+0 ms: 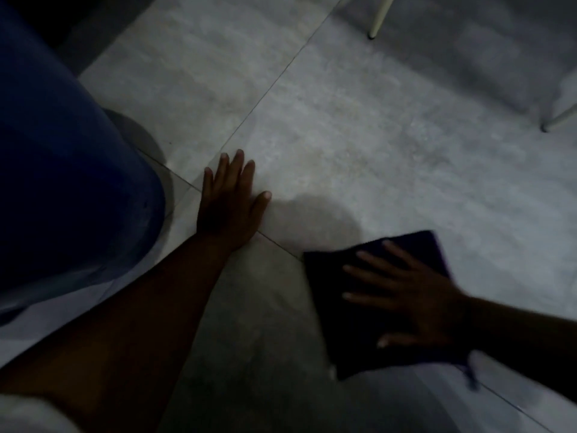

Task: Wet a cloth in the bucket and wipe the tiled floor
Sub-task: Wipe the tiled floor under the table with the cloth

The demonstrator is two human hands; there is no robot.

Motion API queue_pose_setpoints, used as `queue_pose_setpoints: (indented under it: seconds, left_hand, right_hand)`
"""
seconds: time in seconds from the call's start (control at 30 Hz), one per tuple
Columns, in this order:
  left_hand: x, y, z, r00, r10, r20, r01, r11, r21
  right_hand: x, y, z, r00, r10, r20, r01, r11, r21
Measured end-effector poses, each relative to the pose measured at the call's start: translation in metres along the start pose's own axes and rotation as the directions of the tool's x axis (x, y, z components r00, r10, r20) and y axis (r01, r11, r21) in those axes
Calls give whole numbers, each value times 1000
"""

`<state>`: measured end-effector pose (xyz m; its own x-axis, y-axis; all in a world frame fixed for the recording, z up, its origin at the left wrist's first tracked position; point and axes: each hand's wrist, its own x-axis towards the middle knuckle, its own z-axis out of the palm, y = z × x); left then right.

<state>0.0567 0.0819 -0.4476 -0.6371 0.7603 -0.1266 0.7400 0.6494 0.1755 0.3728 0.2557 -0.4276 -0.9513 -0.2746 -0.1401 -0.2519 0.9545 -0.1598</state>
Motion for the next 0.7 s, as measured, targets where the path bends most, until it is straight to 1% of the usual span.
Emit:
queue_pose_setpoints:
  seconds: [0.03, 0.07, 0.1, 0.13, 0.17, 0.2, 0.23, 0.27, 0.3, 0.33, 0.37, 0.4, 0.43, 0.47, 0.5, 0.57, 0.63, 0.7]
  left_hand:
    - [0, 0, 1, 1000, -4, -4, 4, 1000, 29]
    - [0, 1, 2, 1000, -10, -10, 10, 999, 51]
    - [0, 2, 2, 1000, -13, -15, 14, 998, 66]
    - [1, 3, 1, 1000, -15, -20, 16, 997, 73]
    - [0, 6, 1, 1000, -14, -21, 16, 997, 70]
    - [0, 10, 1, 1000, -23, -21, 24, 998, 56]
    - [0, 12, 1, 999, -38, -26, 39, 999, 35]
    - [0, 17, 2, 998, -44, -34, 45, 999, 20]
    - [0, 23, 3, 998, -32, -51, 33, 999, 17]
    - [0, 28, 3, 998, -3, -69, 4, 1000, 24]
    - [0, 34, 4, 996, 34, -85, -32, 999, 28]
    - [0, 41, 4, 993, 67, -97, -66, 998, 17]
    - [1, 47, 6, 990, 92, -107, -93, 996, -7]
    - [0, 53, 6, 987, 107, -121, -111, 993, -27]
    - [-1, 58, 8, 984, 119, -134, -126, 991, -39]
    - [-4, 67, 13, 979, 148, -139, -155, 987, -41]
    - [-8, 70, 19, 973, 189, -133, -193, 981, -24]
    - [-11, 71, 24, 965, 220, -141, -219, 975, 20]
  right_hand:
    - [-27, 28, -1, 997, 62, 36, -60, 997, -39]
    - [-46, 57, -4, 982, 174, 71, -170, 983, -66]
    - [-58, 81, -9, 945, 317, 84, -310, 947, -83]
    - [-58, 100, -14, 881, 468, 75, -464, 883, -63]
    - [-51, 110, -16, 790, 611, 60, -610, 792, -34]
    - [-36, 112, -18, 699, 713, 54, -714, 700, -7]
    - [-14, 107, -18, 635, 772, 34, -772, 635, 12]
    - [9, 96, -17, 608, 794, 17, -794, 607, 26]
    - [32, 80, -15, 627, 779, 1, -779, 627, 32]
    - [52, 60, -10, 690, 724, -16, -723, 690, 25]
    - [64, 36, -6, 774, 632, -27, -632, 775, 14]
    - [67, 11, 0, 863, 503, -36, -504, 864, -3]
    - [61, -13, 6, 930, 365, -47, -366, 931, -16]
    - [45, -35, 12, 968, 248, -51, -249, 968, -15]
    - [19, -51, 17, 984, 172, -45, -173, 985, -10]
    - [-50, -66, 26, 993, 122, 5, -122, 992, -28]
    - [-127, -50, 29, 983, 154, 96, -147, 986, -76]
    - [-188, -12, 26, 950, 263, 170, -247, 963, -109]
